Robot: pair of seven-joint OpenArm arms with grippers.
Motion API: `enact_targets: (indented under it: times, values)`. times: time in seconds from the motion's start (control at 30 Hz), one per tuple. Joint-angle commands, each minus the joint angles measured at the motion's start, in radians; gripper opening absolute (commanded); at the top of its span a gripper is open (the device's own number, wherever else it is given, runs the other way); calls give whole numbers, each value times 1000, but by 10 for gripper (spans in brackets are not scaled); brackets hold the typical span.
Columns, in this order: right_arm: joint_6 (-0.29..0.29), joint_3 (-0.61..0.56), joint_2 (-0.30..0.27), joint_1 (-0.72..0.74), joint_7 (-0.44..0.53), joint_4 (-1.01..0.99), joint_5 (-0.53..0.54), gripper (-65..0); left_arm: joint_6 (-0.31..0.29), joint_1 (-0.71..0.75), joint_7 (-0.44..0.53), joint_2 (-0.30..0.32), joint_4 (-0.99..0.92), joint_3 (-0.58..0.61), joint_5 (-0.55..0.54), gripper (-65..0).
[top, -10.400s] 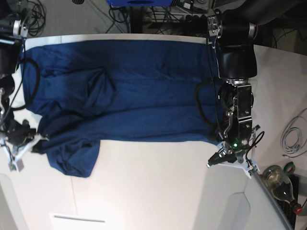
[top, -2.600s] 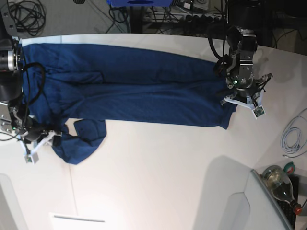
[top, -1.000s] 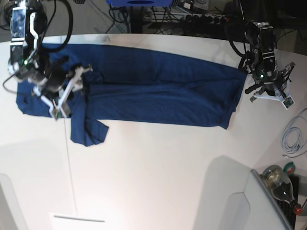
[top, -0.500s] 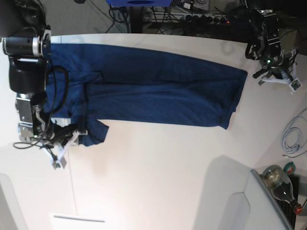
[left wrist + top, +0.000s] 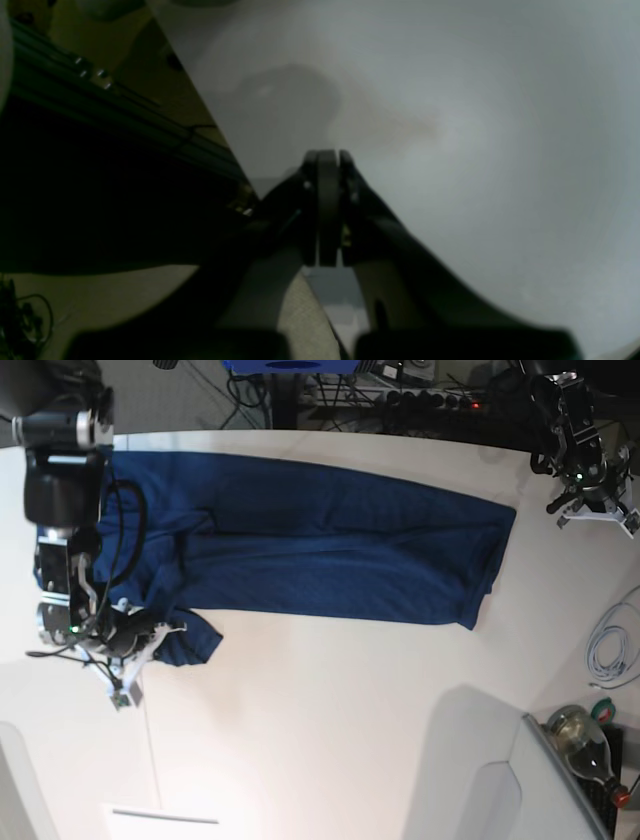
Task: Layout the t-shirt on the table in an organized manner, then fold the t-shirt properly
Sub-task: 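Lift both grippers away from the folded shirt, then move the right gripper over the shirt middle to smooth it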
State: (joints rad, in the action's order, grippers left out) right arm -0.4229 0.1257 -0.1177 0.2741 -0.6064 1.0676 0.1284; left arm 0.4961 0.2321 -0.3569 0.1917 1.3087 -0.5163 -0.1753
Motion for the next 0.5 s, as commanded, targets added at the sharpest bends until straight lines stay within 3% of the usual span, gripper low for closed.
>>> enact_targets:
  times: [0.0,0.17,0.27,0.47]
  values:
    - [-9,-1,-1,-3,-10,105,23,-650,6,-6,22,19,16,-3,15,-650]
    - [-12,-11,66,-183,-137,511,44,-650,6,-7,22,18,16,0,15,-650]
    - [-37,-90,86,-284,-163,681,44,-650,6,-9,22,18,16,0,15,-650]
    - [-35,-297,89,-364,-154,719,44,-650,6,-9,22,16,16,3,15,-650]
